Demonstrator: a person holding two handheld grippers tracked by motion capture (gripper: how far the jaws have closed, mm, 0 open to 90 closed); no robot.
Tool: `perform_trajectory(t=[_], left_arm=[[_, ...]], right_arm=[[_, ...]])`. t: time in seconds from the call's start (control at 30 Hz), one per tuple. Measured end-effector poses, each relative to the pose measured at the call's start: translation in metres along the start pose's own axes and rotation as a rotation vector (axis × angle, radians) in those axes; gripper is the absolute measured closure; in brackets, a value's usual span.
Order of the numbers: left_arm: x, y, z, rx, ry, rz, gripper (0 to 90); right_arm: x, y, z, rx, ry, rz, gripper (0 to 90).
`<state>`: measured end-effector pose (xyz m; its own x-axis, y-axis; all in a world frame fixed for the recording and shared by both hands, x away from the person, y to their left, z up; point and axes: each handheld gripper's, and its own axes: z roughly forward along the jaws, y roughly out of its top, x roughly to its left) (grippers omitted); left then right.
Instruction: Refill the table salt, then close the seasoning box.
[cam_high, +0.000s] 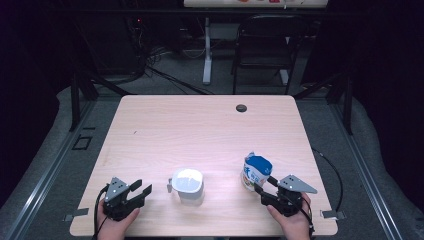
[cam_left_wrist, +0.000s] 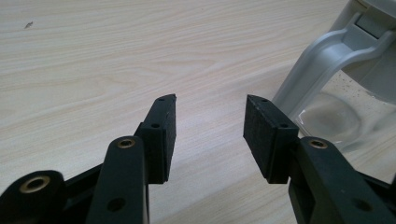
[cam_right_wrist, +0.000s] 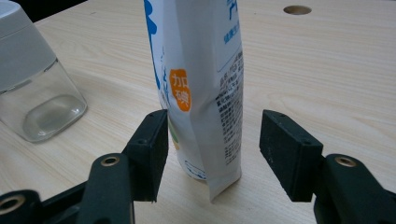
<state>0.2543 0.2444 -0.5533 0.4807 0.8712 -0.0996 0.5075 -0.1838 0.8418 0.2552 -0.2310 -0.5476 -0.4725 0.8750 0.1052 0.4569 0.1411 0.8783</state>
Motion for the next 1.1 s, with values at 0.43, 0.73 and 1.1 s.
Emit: perform_trajectory(t=[0.43,0.73,1.1], left_arm=[[0.001,0.0,0.0,0.005,0.004,0.002,54.4],[0.002,0.0,0.001,0.003,0.005,0.001,53.8],[0.0,0.001,-0.002,-0.002,0.003,0.001,52.4]], right_arm=[[0.001,-0.006,0.012,0.04,0.022,0.018,42.6],[0.0,-0.005,0.016,0.041,0.029,0.036,42.1],[0.0,-0.007,0.023,0.061,0.03,0.051,40.3]])
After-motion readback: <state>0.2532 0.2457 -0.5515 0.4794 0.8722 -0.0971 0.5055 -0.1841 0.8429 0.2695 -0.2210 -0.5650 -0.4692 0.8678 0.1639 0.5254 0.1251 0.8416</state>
